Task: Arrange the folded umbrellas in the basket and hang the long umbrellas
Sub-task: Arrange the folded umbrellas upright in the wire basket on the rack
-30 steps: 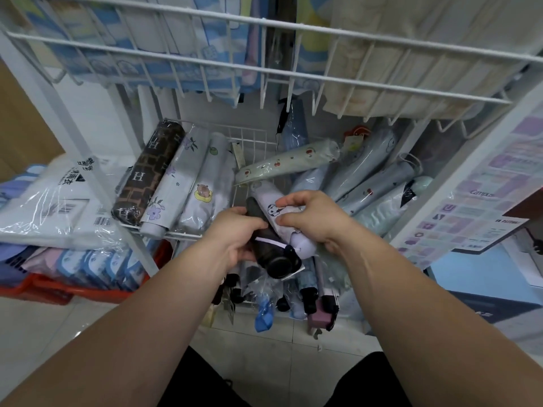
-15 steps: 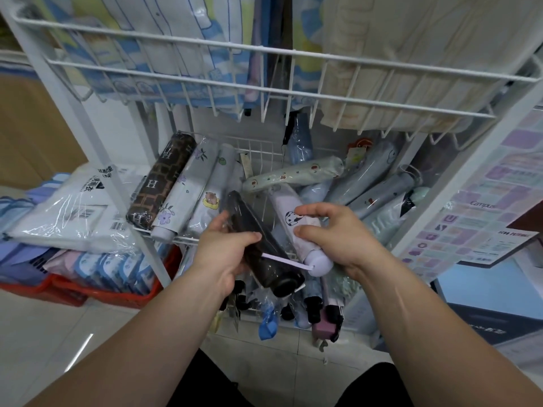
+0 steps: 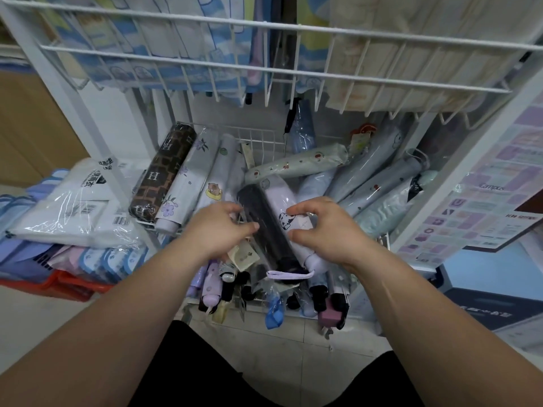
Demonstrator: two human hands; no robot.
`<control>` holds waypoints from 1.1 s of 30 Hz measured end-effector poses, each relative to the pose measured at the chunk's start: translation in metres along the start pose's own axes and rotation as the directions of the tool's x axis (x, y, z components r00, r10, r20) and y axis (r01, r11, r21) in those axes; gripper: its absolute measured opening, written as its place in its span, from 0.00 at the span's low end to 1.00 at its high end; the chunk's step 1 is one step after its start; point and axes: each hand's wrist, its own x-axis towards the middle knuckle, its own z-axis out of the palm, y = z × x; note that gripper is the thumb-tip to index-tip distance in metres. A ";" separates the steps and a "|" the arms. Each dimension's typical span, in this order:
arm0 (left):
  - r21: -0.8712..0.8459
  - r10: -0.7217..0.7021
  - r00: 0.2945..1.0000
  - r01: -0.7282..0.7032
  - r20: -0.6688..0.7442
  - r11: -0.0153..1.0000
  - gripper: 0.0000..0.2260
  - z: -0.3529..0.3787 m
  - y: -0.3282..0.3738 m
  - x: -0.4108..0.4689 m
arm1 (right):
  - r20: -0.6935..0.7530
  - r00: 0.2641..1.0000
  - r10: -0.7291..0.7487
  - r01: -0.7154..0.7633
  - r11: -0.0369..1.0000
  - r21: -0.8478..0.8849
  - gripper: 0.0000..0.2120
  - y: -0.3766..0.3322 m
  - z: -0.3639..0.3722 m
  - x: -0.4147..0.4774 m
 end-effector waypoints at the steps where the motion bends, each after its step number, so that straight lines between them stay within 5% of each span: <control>1: 0.130 0.064 0.996 -0.055 -0.065 0.990 0.25 -0.006 0.002 0.004 | 0.011 1.000 0.007 -0.007 1.000 -0.010 0.21 0.000 0.001 0.000; 4: 0.248 0.131 0.987 -0.104 -0.092 0.963 0.25 -0.012 0.013 0.020 | 0.025 0.999 0.029 -0.029 1.000 -0.008 0.25 0.001 0.000 0.000; 7: 0.266 0.083 0.996 -0.092 0.046 0.960 0.27 0.007 0.022 0.037 | 0.038 0.999 0.039 -0.040 0.999 0.021 0.30 -0.001 -0.002 -0.003; 10: -0.002 0.026 0.998 -0.026 0.062 1.000 0.28 0.025 0.025 0.043 | 0.040 0.997 0.063 -0.064 0.997 0.040 0.32 0.000 -0.002 -0.001; 21: -0.443 -0.012 0.998 -0.015 -0.058 0.897 0.44 0.043 0.019 0.028 | -0.002 0.997 0.071 -0.070 0.994 0.088 0.32 0.000 -0.002 0.003; 27: -0.660 -0.028 1.000 0.015 -0.010 0.751 0.35 0.041 0.013 0.025 | -0.094 0.990 0.102 -0.068 0.948 0.312 0.29 0.004 -0.010 0.004; 33: -0.735 0.036 0.992 -0.115 -0.123 0.668 0.35 0.019 0.012 0.037 | -0.226 0.972 0.057 0.003 0.966 0.259 0.29 0.010 -0.030 0.010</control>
